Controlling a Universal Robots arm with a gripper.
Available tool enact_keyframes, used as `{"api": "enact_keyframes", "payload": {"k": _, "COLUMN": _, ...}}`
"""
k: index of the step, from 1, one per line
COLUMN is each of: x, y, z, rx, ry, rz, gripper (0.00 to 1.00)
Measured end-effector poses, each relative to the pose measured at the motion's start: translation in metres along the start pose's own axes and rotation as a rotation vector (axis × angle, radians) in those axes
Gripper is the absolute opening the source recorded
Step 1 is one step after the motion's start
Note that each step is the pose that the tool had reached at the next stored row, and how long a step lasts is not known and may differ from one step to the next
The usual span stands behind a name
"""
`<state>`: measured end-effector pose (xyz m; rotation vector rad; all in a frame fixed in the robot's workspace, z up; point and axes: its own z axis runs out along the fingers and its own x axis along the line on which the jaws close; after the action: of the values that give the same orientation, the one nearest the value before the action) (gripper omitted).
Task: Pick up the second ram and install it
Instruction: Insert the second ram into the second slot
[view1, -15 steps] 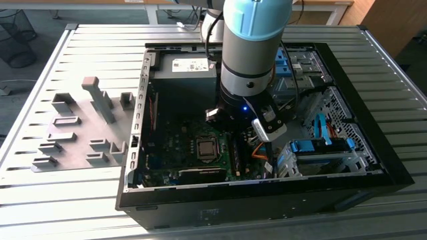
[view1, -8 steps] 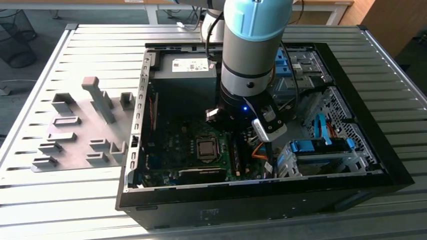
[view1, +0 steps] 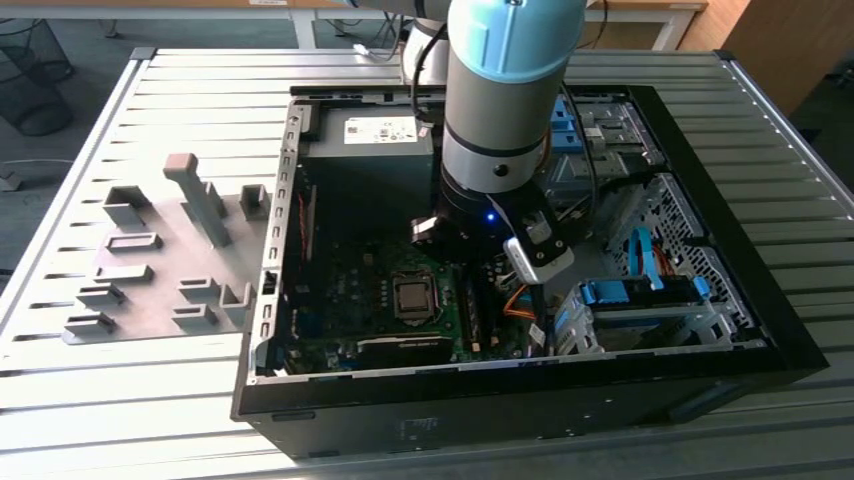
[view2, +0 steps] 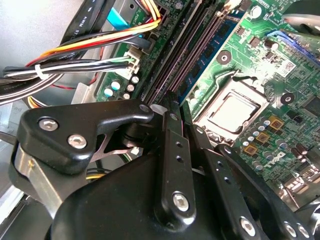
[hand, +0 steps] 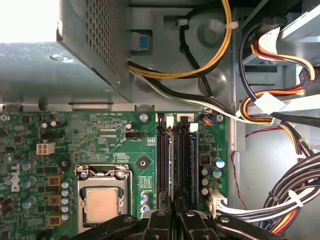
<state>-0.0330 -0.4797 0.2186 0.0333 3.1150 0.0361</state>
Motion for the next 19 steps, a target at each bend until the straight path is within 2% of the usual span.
{"api": "enact_keyframes", "payload": {"k": 5, "x": -0.0001, "y": 0.0000, "z": 0.0000, "rx": -0.0013, "ry": 0.0005, "rz": -0.020, "gripper": 0.14}}
{"api": "enact_keyframes", "payload": {"k": 19, "x": 0.0011, "y": -0.0001, "z": 0.0028, "rx": -0.0025, "ry": 0.0006, "rz": -0.020, "gripper": 0.14}}
